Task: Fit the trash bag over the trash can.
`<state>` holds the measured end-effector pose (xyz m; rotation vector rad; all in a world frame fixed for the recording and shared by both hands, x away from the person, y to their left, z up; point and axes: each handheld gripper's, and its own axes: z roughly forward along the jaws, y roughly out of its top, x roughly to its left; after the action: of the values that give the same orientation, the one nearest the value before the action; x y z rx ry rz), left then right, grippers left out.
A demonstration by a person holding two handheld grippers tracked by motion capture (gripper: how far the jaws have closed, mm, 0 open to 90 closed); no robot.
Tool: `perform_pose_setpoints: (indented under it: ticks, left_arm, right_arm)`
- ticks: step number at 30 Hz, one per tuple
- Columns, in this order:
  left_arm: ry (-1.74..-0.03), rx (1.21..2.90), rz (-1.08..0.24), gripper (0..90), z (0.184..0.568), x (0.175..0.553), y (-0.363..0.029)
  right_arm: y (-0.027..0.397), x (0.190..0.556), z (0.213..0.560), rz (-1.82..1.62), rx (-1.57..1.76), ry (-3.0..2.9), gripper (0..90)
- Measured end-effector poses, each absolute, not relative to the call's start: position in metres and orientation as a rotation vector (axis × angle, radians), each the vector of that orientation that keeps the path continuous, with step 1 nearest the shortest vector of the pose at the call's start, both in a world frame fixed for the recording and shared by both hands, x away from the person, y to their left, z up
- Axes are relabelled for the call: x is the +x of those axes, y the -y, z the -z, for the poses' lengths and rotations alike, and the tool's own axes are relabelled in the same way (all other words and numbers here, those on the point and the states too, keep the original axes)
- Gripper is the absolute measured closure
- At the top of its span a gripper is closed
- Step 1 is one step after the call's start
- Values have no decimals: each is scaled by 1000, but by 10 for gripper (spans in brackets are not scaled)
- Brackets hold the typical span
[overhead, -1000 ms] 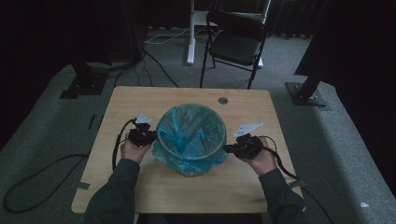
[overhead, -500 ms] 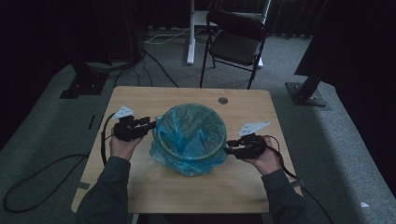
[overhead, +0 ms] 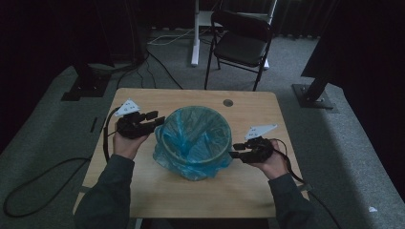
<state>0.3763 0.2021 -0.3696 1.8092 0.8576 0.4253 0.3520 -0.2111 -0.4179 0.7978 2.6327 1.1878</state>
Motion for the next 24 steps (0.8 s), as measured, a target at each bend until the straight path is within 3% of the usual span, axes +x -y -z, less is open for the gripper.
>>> perform_pose_setpoints:
  ticks: [24]
  left_arm:
    - [-540, 2030, -335, 605, 329, 373, -126]
  right_arm:
    - [215, 351, 419, -1195, 809, -2631, 597]
